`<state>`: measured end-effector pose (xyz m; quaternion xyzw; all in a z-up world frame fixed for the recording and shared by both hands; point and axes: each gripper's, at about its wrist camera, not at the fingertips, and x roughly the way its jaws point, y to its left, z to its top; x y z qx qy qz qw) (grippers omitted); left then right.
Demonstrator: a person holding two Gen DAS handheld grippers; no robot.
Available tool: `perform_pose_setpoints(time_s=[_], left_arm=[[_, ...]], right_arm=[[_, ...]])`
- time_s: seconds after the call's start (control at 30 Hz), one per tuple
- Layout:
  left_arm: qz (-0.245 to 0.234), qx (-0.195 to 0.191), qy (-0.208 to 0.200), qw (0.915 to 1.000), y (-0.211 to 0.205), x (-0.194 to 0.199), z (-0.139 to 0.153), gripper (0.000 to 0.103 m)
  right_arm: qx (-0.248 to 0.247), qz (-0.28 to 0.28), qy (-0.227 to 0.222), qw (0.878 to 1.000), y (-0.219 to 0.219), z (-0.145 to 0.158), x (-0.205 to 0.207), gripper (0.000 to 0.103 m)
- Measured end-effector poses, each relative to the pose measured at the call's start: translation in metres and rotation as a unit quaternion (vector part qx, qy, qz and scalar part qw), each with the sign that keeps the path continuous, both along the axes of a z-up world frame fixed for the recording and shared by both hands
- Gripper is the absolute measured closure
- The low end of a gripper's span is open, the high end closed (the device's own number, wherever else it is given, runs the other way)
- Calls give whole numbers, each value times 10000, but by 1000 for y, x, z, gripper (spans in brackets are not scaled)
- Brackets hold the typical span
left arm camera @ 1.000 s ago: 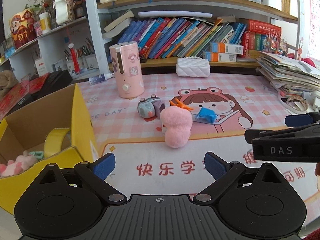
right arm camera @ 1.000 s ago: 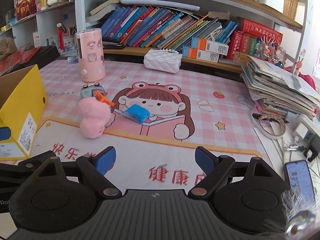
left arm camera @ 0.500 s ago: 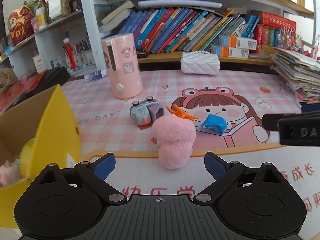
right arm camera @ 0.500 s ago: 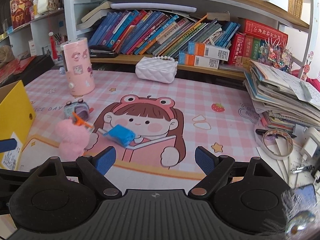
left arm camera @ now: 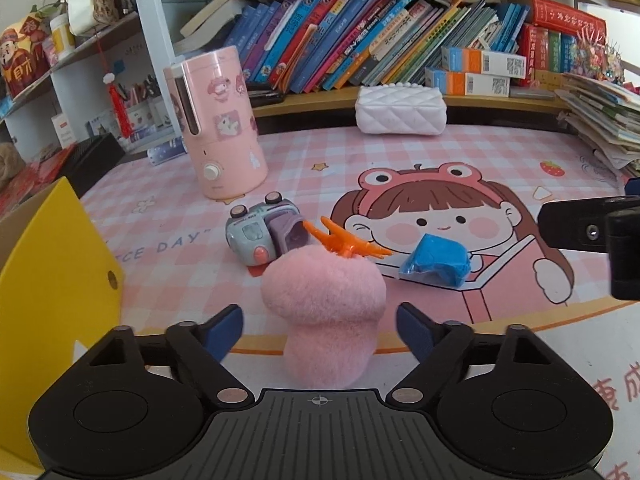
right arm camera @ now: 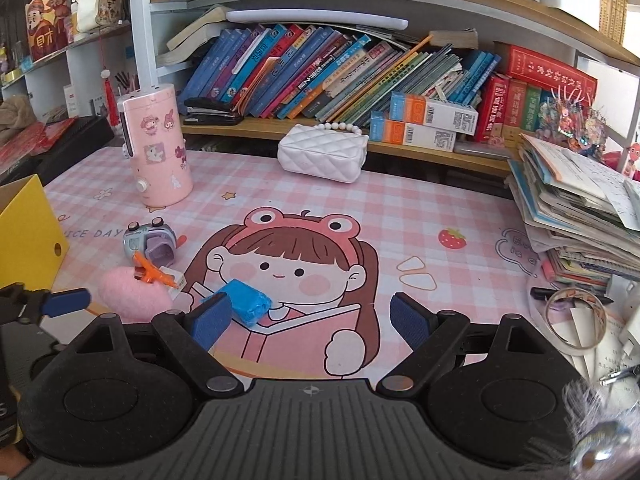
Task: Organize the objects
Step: 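Close the left gripper on the pink pom-pom toy while the right gripper approaches the blue block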
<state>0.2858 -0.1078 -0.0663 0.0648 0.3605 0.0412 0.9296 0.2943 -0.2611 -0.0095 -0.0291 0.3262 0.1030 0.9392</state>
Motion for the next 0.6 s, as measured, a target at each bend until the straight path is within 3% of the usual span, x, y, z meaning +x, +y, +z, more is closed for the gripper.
perform_pose_setpoints(time_s=[0.07,0.1,0.4,0.6], left_arm=[[-3,-67,83,9999,2,4,-3,55],[-44,-158,136,9998,4,5,-3,62],[233,-585,-61,9980,28,-24,21,63],[395,-557,-180,9975,43,-54,41,63]], right_arm=[[-4,19,18,10000,0,-1,2,17],[-4,27,30,10000,0,-2,3,17],[-54,273,10,9996,9,-8,13,14],[-171,627,24,9979,22,-20,26,11]])
